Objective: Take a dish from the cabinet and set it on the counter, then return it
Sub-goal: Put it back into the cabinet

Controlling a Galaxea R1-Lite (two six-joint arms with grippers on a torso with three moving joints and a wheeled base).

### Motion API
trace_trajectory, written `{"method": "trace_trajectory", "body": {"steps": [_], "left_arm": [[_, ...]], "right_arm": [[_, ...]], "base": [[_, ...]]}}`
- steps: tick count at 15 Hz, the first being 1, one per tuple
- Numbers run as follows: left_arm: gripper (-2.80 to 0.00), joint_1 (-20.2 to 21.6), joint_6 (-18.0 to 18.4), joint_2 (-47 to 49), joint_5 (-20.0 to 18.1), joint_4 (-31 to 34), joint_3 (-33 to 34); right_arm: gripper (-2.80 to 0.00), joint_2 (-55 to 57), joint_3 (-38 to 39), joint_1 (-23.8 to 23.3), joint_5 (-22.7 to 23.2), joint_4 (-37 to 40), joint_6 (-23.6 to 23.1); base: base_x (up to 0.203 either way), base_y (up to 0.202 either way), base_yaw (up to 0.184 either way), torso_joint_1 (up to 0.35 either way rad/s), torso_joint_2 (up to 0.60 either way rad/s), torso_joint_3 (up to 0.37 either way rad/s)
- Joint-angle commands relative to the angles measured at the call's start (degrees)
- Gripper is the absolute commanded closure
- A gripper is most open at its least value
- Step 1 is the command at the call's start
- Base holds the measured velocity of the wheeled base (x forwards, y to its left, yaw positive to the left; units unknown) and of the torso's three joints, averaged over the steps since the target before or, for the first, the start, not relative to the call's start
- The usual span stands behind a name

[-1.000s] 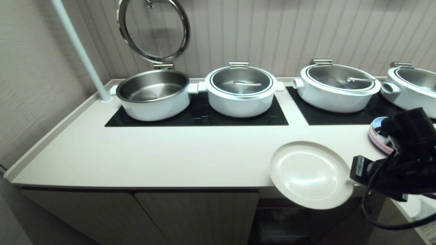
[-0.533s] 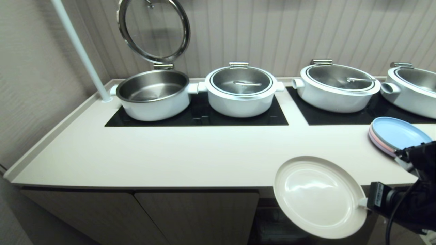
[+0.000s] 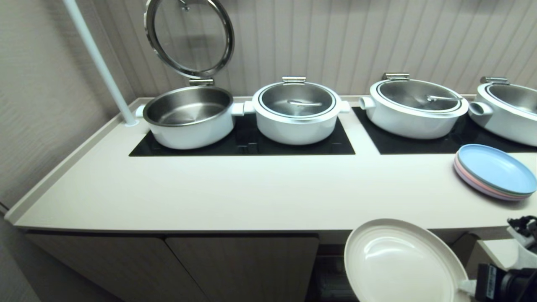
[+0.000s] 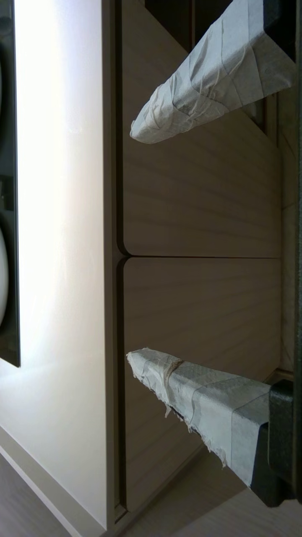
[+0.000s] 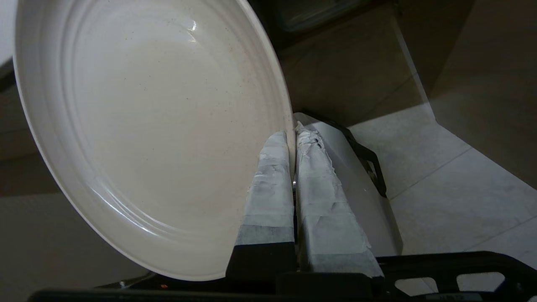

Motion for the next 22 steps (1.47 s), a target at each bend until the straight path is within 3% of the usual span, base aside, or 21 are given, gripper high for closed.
{"method": "trace_trajectory", "body": {"steps": [1, 11, 15, 22], "left_arm": [[-2.8, 0.0, 0.0, 0.0, 0.0, 0.0, 0.0], [-2.8, 0.0, 0.0, 0.0, 0.0, 0.0, 0.0], [-2.8, 0.0, 0.0, 0.0, 0.0, 0.0, 0.0], [-2.8, 0.0, 0.0, 0.0, 0.0, 0.0, 0.0]], "right_arm": [[0.0, -3.3, 2.6, 0.3, -0.1, 0.1, 0.2], [0.0, -10.6, 10.5, 0.8, 1.6, 0.2, 2.8], [0.0, -12.3, 11.5, 0.8, 3.9, 0.3, 4.2], [0.0, -15.1, 13.5, 0.8, 4.0, 1.5, 3.9]], "base": [[0.0, 0.0, 0.0, 0.0, 0.0, 0.0], [0.0, 0.0, 0.0, 0.0, 0.0, 0.0], [0.0, 0.0, 0.0, 0.0, 0.0, 0.0], [0.0, 0.0, 0.0, 0.0, 0.0, 0.0]]}}
